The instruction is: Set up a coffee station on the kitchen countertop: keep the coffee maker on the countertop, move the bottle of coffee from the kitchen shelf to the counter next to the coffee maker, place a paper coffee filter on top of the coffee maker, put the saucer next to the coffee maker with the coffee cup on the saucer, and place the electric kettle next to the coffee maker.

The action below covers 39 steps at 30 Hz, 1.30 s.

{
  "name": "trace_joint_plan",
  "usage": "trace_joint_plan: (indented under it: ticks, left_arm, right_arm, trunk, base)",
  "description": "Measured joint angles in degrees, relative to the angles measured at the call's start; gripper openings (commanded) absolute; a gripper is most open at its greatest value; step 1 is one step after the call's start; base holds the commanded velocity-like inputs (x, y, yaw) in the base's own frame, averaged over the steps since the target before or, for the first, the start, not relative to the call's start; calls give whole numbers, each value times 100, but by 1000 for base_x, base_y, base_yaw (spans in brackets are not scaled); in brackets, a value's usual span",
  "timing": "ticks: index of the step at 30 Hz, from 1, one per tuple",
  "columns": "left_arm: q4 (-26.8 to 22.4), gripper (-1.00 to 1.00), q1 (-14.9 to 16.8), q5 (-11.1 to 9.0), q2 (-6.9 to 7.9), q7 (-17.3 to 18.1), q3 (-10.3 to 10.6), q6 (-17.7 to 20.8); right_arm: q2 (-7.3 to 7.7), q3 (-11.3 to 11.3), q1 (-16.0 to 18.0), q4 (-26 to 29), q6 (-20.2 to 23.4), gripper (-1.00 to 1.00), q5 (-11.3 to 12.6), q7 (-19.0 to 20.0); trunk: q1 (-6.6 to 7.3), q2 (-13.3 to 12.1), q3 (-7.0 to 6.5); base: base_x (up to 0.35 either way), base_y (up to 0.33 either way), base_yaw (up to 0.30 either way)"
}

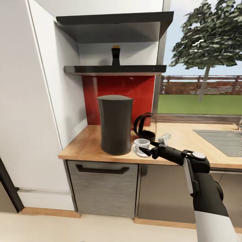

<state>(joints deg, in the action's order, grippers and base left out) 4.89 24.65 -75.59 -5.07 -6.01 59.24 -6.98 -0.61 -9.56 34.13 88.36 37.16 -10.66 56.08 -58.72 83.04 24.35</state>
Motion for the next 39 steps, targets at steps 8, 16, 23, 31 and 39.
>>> trace_joint_plan:
  ticks: [8, 16, 23, 31, 39]
  left_arm:
    - [-3, 100, 0, 2, -13, 0, 0, 0]
    - [-6, 100, 0, 2, -14, 0, 0, 0]
    - [-9, 100, 0, 2, -16, 1, 0, -1]
    - [-16, 100, 1, 2, -24, 1, 0, -2]
    - [-17, 100, 1, 2, -30, 1, 1, -2]
  right_arm:
    - [5, 5, 0, 0, -5, -100, 0, 21]
    - [-42, 15, -8, -17, -45, -100, -1, 174]
    - [-186, 22, -9, -17, -68, -100, 0, 184]
    - [-350, 22, -16, -30, -267, -100, 0, 187]
    - [-388, 15, -57, -51, -365, -100, -6, 188]
  trunk:
    - [0, 0, 0]
    - [0, 0, 0]
    - [-1, 0, 0]
    - [2, 0, 0]
    - [2, 0, 0]
  base:
    - [104, -239, 0]
    - [137, -182, 0]
    - [52, -50, 0]
    - [142, 57, 0]
    - [245, 121, 0]
